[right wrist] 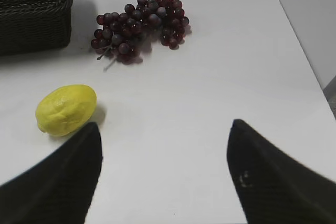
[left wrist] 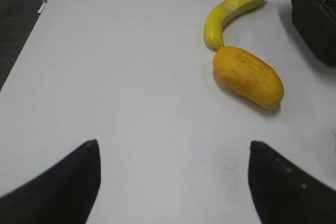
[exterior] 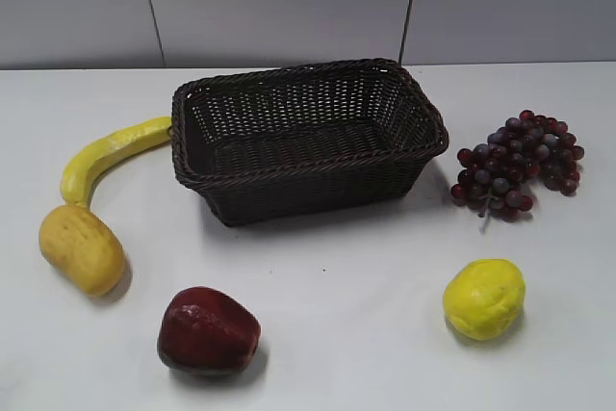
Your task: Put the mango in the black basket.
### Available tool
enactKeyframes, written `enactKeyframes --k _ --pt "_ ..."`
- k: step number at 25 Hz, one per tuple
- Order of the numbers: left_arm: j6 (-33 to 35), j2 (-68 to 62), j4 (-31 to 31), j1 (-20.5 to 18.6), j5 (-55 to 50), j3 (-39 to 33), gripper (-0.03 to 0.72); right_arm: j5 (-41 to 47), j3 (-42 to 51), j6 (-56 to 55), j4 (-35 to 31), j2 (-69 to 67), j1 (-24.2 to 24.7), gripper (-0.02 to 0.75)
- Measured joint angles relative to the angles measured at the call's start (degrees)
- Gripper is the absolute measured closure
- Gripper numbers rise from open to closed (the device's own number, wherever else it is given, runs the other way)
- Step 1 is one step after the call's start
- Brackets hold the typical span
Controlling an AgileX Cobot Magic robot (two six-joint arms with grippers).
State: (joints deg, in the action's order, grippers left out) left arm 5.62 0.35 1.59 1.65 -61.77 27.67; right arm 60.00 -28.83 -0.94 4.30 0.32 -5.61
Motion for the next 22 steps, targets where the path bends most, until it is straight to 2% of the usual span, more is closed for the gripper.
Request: enactKeyframes --k 4,8,12,17,22 --pt "0.0 -2.5 -0.3 0.0 3.1 1.5 0.041 0.0 0.0 0.0 0.0 0.0 0.0 0.167" --pt "0.0 -12.7 -3.8 0.0 11.5 4.5 0.045 0.0 0.0 0.0 0.0 0.0 0.0 0.167" --pt "0.0 -28.8 -9.1 0.0 14.0 8.9 0.048 0.0 0.0 -0.1 0.0 0.0 0.0 0.167" --pt "0.0 -50.9 -16.3 0.0 11.9 16.4 0.053 0.0 0.0 0.0 0.0 0.0 0.0 0.167" --pt "0.0 -68.8 -18.2 2.9 11.6 19.7 0.055 0.0 0.0 0.0 0.0 0.0 0.0 0.167"
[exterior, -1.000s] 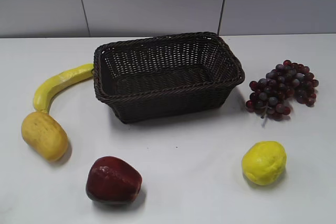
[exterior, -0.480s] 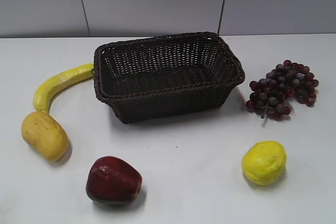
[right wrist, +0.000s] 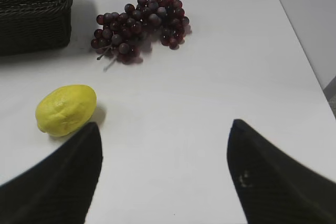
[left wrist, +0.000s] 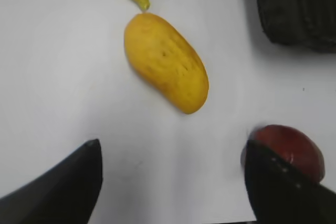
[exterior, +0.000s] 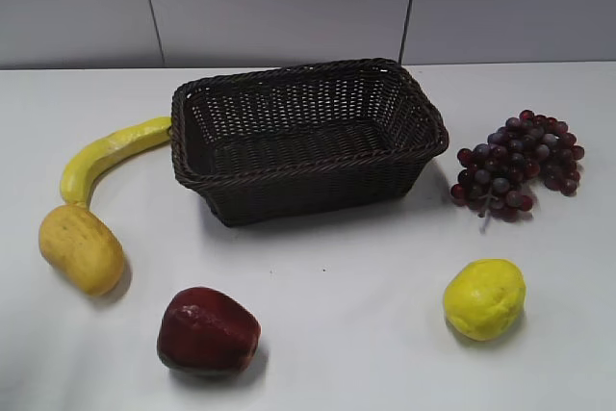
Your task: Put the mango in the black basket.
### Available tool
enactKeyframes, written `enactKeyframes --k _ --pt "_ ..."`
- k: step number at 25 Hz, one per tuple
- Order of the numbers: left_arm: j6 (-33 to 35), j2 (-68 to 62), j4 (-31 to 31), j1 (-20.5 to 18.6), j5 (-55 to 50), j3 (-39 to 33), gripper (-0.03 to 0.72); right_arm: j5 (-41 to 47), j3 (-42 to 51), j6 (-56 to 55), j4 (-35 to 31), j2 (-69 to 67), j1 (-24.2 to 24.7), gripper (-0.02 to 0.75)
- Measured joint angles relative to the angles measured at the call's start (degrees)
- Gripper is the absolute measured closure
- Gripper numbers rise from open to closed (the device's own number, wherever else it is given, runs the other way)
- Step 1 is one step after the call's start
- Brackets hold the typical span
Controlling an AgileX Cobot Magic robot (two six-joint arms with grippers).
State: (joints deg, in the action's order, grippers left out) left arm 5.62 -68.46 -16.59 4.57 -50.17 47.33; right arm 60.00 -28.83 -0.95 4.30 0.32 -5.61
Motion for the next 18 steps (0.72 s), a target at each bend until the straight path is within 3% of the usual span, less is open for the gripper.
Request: enactKeyframes --k 8,18 --pt "0.0 -18.4 -8.4 3.0 8.2 0.1 0.022 0.0 0.0 0.0 0.0 0.0 0.0 0.167" --pt "-0.1 -28.1 -9.3 3.0 14.9 0.4 -0.004 0.0 0.0 0.0 0.0 0.0 0.0 0.167"
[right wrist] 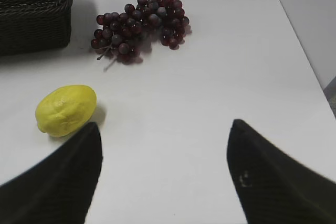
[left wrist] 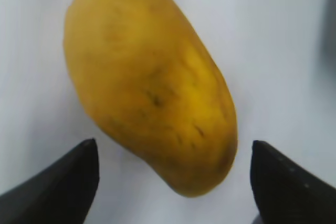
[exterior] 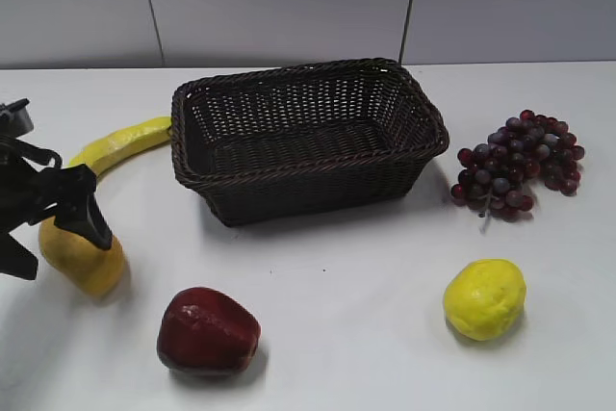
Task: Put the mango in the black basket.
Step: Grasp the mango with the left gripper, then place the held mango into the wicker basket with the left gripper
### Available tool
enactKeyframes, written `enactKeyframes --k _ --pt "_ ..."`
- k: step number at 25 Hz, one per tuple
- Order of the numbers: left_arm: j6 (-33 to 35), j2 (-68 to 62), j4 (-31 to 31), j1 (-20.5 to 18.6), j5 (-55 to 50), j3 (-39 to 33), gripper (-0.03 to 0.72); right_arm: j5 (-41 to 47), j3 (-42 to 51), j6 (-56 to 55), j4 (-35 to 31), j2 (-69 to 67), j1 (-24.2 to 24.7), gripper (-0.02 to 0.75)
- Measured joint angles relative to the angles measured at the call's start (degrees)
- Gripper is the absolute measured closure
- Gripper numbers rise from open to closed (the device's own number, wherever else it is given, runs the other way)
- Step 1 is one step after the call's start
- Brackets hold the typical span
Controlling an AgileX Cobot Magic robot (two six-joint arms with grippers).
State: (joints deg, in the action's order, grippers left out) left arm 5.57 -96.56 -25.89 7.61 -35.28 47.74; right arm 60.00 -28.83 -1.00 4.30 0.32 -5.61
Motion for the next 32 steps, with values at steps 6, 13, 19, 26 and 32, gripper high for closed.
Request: enactKeyframes --k 6,13,19,26,32 --pt "-0.2 -3.5 -0.5 0.1 3.8 0.1 -0.004 0.0 0.0 0.1 0.0 0.0 0.0 0.167" --pt "-0.2 -4.5 0.1 0.0 9.2 0.1 -0.002 0.0 0.0 0.1 0.0 0.0 0.0 0.167" --pt "-0.2 -4.5 1.4 0.0 10.1 0.1 0.132 0.0 0.0 0.1 0.0 0.0 0.0 0.167" --pt "-0.2 -3.7 2.8 0.0 6.8 0.2 0.132 0.0 0.0 0.0 0.0 0.0 0.0 0.167" --pt "-0.2 4.8 3.1 0.0 2.2 2.9 0.132 0.0 0.0 0.0 0.0 0.0 0.0 0.167"
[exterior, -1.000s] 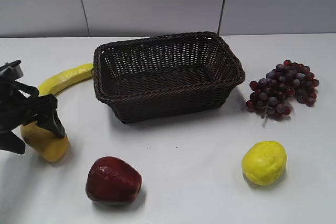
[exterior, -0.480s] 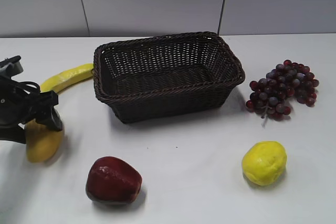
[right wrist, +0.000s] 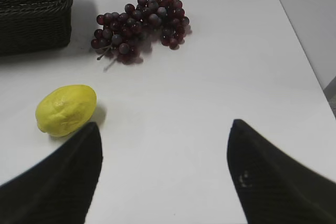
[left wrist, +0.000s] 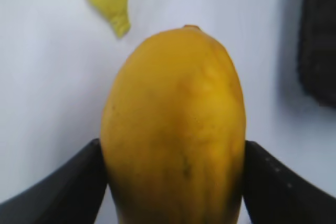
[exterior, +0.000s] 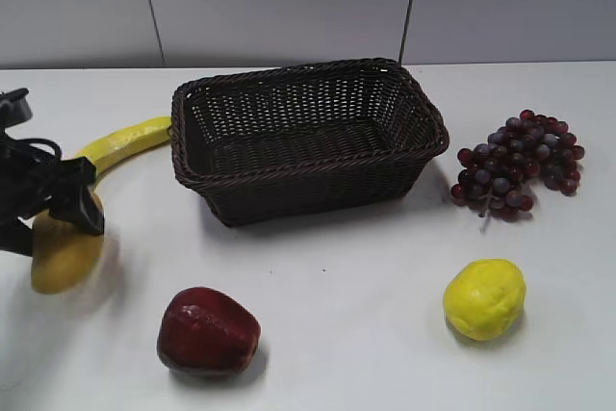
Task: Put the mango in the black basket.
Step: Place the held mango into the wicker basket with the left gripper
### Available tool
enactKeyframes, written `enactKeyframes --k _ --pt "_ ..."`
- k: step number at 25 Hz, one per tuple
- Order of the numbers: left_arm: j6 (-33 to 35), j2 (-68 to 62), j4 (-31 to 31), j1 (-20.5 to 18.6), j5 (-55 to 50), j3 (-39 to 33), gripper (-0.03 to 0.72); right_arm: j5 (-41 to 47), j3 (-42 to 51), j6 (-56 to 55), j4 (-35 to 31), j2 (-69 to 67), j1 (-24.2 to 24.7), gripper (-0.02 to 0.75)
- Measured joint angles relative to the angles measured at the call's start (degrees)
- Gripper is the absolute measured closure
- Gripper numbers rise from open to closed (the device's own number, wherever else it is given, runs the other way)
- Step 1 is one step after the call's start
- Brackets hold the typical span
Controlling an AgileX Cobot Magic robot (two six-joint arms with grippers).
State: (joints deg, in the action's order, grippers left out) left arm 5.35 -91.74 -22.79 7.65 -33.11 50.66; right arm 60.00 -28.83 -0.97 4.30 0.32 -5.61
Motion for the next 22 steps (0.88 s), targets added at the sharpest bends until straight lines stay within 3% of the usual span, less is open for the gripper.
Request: enactKeyframes --k 4,13,18,22 --pt "0.2 3.3 -1.2 1.0 -2.4 9.9 0.132 0.0 0.0 0.0 0.0 0.0 0.0 0.167" --pt "0.6 -8.7 -1.6 12.0 -2.5 32.8 0.132 0.0 0.0 0.1 0.0 0.0 0.0 0.167" --pt "0.7 -18.7 0.7 15.7 -1.3 38.0 0.132 0.0 0.0 0.0 0.0 0.0 0.0 0.167" --pt "0.7 -23.9 1.3 16.2 0.4 39.1 0.132 0.0 0.0 0.0 0.0 0.0 0.0 0.167"
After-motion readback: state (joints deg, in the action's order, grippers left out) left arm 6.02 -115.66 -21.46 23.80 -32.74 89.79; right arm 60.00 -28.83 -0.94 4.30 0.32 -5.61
